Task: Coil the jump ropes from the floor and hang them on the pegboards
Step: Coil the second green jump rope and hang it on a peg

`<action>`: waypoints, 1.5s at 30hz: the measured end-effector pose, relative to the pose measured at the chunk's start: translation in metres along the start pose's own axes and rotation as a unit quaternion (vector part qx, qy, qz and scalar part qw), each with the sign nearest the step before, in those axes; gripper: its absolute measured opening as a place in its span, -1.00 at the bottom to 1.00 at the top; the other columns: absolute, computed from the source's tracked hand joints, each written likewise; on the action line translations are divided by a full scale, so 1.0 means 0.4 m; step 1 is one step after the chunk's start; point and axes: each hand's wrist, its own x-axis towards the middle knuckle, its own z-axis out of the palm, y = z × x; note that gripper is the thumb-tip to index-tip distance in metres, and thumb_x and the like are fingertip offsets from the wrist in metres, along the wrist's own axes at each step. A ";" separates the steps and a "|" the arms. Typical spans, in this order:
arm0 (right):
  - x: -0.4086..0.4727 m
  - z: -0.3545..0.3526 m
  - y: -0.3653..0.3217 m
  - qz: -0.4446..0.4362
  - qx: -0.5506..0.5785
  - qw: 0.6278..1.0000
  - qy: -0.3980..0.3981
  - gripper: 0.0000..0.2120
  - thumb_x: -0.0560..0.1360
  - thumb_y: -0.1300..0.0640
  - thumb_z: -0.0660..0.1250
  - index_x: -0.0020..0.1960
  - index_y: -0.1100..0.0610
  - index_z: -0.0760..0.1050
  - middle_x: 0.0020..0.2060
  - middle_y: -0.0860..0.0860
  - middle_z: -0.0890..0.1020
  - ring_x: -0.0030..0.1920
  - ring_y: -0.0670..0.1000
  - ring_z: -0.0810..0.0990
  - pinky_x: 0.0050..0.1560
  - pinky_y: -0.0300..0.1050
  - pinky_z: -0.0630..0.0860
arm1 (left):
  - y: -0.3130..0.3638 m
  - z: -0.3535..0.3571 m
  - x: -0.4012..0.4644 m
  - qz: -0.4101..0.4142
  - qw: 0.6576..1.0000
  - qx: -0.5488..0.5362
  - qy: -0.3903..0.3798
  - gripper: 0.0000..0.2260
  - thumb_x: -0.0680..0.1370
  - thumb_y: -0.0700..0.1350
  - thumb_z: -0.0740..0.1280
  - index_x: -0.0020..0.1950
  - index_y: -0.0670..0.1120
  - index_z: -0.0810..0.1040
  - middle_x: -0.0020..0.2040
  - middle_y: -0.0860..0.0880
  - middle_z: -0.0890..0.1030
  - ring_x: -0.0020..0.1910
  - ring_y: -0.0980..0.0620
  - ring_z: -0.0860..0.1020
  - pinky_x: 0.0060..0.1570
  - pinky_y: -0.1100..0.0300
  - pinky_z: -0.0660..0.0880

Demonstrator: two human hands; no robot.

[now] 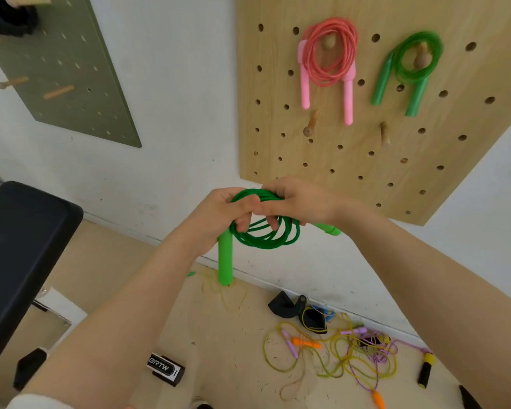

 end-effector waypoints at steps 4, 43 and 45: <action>-0.002 -0.005 0.044 0.043 0.151 0.987 0.038 -0.74 0.60 0.00 0.14 -0.13 0.15 0.46 -0.47 -0.04 0.44 -0.55 -0.15 0.30 -0.52 -0.33 0.24 | -0.009 0.037 0.002 0.018 0.996 -0.039 0.083 -0.92 0.51 -0.26 0.31 -0.05 -0.11 0.55 -0.37 0.06 0.57 -0.33 0.12 0.55 -0.01 0.06 0.55; 0.465 0.194 -0.116 -0.159 -0.167 0.940 0.253 -0.81 0.53 0.17 0.22 0.06 0.21 0.55 0.09 0.11 0.50 -0.09 0.05 0.52 -0.02 -0.08 0.48 | 0.016 -0.464 0.090 -0.024 0.967 0.183 0.178 -0.85 0.60 -0.15 0.19 -0.11 -0.02 0.52 -0.22 -0.05 0.54 -0.32 0.01 0.50 -0.36 0.26 0.44; 0.498 0.221 -0.118 -0.208 -0.337 0.865 0.309 -0.69 0.52 0.05 0.14 0.11 0.14 0.56 0.23 0.05 0.39 0.09 0.11 0.40 0.06 -0.01 0.34 | 0.028 -0.496 0.086 -0.004 0.966 0.158 0.205 -0.83 0.60 -0.15 0.19 -0.11 0.03 0.53 -0.22 -0.02 0.54 -0.28 0.04 0.49 -0.25 0.20 0.43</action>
